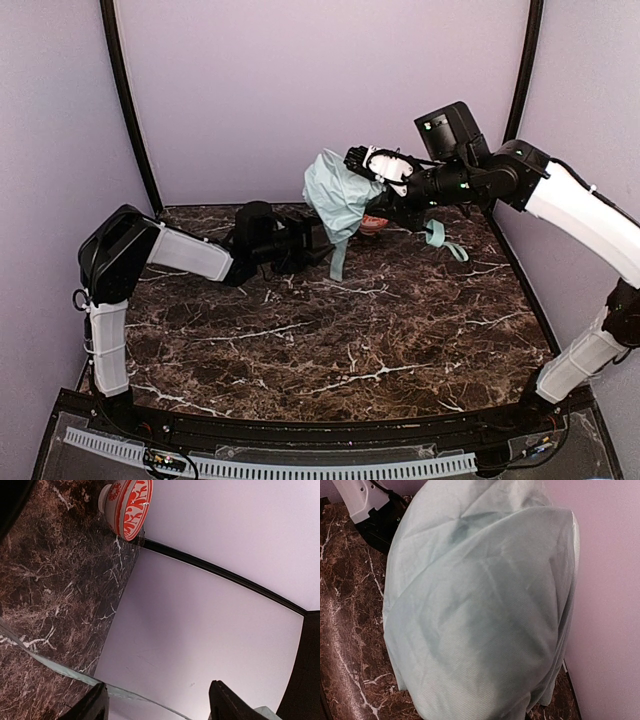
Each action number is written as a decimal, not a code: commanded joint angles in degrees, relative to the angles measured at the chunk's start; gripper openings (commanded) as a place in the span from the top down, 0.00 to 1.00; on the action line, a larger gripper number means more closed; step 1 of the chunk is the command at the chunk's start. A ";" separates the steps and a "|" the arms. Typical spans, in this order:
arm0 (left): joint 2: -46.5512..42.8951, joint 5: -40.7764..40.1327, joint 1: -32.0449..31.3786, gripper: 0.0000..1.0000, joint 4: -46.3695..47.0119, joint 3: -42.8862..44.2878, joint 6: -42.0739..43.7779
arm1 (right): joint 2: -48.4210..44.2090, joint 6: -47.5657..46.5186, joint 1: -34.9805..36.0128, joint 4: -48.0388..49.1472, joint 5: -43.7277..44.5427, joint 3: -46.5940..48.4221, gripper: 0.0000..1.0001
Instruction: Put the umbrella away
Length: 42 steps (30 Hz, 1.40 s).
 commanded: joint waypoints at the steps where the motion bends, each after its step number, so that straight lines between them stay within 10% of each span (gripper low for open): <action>1: -0.32 1.22 -0.55 0.30 2.45 -0.67 -0.47 | -0.25 -0.38 0.57 4.62 0.76 1.25 1.00; 16: 5.23 2.58 -0.59 0.31 -0.49 5.86 3.84 | -1.41 -1.52 2.07 3.78 -1.35 0.30 1.00; 27: 5.40 2.63 0.10 0.96 4.64 6.32 6.37 | -2.59 -1.60 2.25 3.80 -1.30 -1.22 1.00; 32: 5.39 3.19 0.42 1.00 6.27 7.24 8.89 | -2.92 -1.57 2.25 3.63 -1.25 -2.08 1.00; 42: 6.78 20.08 5.12 1.00 1.94 30.28 52.56 | -5.08 -2.69 7.93 1.95 -9.06 -16.95 1.00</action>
